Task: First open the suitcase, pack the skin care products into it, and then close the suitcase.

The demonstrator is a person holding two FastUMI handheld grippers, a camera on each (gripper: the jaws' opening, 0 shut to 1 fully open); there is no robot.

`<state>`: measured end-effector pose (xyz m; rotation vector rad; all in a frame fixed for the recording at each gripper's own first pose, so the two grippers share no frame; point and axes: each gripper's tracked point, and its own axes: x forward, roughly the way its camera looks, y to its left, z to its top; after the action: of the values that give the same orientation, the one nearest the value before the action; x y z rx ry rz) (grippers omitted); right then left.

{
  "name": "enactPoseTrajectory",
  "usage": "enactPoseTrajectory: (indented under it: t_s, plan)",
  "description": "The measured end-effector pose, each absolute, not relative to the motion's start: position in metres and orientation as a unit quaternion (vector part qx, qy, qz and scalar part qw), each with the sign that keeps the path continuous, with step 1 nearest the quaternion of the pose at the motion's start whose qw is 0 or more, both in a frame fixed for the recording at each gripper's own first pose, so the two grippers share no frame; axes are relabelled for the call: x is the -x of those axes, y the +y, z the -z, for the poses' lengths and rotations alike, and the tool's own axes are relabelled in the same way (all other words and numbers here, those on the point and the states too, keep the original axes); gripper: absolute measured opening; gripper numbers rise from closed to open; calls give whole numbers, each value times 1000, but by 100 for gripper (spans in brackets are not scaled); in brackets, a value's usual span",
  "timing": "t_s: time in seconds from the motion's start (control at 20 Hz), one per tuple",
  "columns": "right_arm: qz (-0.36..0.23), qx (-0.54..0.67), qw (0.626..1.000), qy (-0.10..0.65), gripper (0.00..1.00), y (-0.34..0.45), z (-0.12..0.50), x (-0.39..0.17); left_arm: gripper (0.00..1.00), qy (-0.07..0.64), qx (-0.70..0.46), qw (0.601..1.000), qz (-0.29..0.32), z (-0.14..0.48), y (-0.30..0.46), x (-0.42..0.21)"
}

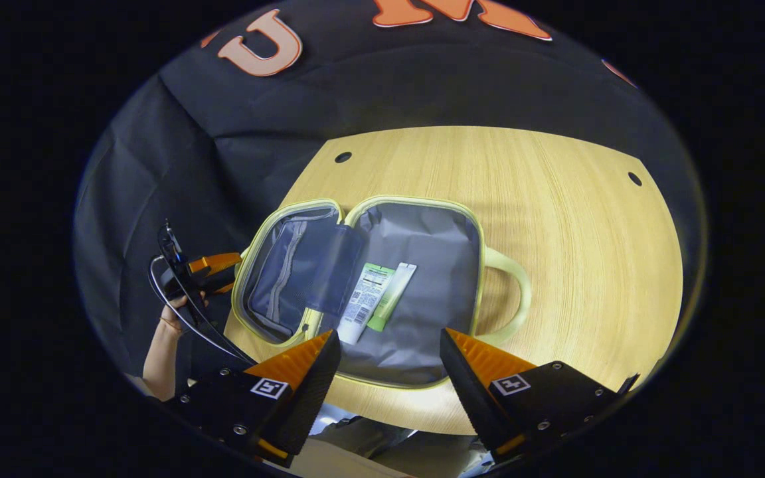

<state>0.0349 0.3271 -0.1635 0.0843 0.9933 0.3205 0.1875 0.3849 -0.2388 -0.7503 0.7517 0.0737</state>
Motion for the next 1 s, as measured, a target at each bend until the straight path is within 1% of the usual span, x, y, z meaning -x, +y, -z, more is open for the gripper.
enactPoseTrajectory:
  t_s: [0.05,0.15,0.2,0.25,0.3,0.35,0.5,0.7,0.85,1.0]
  plan:
    - [-150,-43,866,474,96,324,165,-34,93,356,362,860,-37,241,385,-190]
    - [-145,-45,867,475,96,318,167,-32,68,360,362,859,-32,244,379,-189]
    - [-144,-45,866,476,96,316,169,-33,60,363,346,863,-62,249,386,-190]
    - [-145,-45,866,477,96,315,170,-32,6,379,341,858,-60,247,383,-188]
    - [-146,-46,865,477,96,315,170,-32,17,391,341,853,-61,249,373,-186]
    - [-149,-47,866,475,95,316,169,-33,11,391,338,854,-59,247,366,-186]
    - [-156,-52,873,459,96,315,162,-39,10,394,271,876,-69,218,368,-184]
    - [-158,-43,883,440,96,299,150,-43,10,369,213,902,-65,144,340,-193]
    - [-157,-47,893,419,96,282,138,-52,10,337,192,921,-41,84,295,-201]
    - [-157,-51,904,394,96,258,121,-59,10,329,127,936,-16,47,240,-199]
